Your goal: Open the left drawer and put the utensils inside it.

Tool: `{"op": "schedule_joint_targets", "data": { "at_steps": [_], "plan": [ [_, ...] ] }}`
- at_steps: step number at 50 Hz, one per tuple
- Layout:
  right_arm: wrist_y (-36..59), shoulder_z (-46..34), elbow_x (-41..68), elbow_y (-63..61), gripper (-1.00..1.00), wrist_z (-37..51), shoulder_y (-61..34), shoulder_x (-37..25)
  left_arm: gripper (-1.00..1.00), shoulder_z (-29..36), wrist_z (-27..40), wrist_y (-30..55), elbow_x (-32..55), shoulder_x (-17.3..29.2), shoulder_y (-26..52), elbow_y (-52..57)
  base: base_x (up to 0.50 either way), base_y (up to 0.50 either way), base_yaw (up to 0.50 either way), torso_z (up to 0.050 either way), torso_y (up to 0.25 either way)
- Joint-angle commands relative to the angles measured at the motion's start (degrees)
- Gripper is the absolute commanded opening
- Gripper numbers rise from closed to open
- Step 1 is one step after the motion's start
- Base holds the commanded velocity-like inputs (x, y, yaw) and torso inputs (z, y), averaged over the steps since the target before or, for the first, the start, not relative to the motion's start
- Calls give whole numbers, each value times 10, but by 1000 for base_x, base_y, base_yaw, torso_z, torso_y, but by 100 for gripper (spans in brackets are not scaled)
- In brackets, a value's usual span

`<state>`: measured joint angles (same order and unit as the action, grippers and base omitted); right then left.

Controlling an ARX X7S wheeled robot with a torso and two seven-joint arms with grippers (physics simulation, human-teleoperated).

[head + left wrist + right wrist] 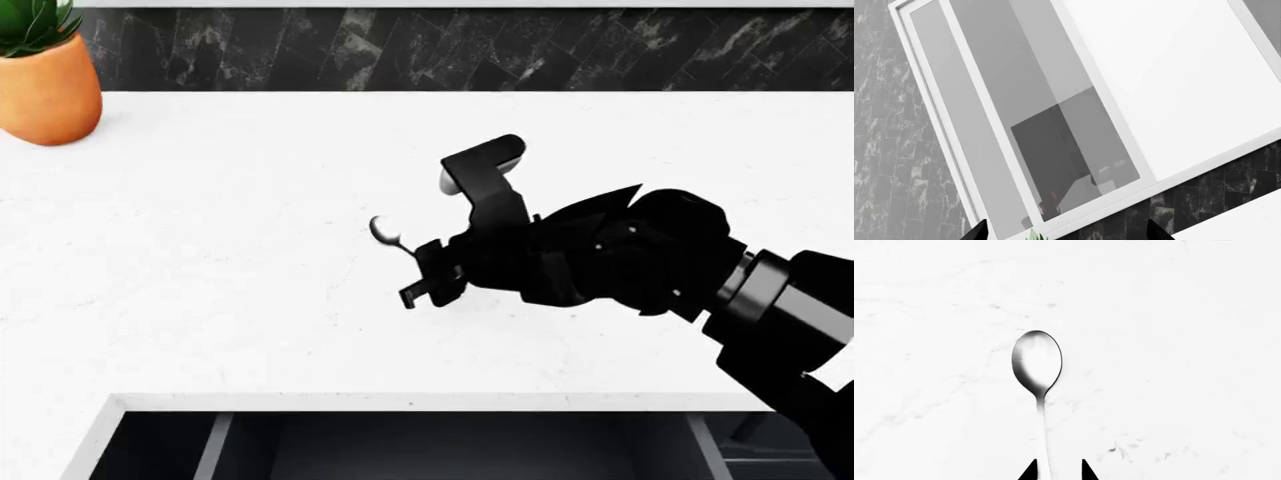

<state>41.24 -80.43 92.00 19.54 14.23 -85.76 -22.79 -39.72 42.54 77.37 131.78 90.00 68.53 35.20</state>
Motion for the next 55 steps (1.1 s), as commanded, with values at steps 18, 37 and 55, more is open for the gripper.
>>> {"op": "schedule_joint_targets", "data": {
  "at_steps": [18, 37, 55],
  "plan": [
    [25, -54, 2, -79, -100, -24, 22, -27, 100, 2, -3, 1, -2, 0, 5, 0, 0, 0, 0, -1, 0],
    [5, -9, 22, -110, -100, 53, -17, -68, 100, 5, 2, 1, 2, 0, 6, 1, 0, 0, 0, -1, 0],
    [-18, 27, 28, -213, -100, 101, -40, -115, 100, 7, -3, 0, -3, 0, 9, 1, 0, 0, 0, 0, 0]
  ]
}}
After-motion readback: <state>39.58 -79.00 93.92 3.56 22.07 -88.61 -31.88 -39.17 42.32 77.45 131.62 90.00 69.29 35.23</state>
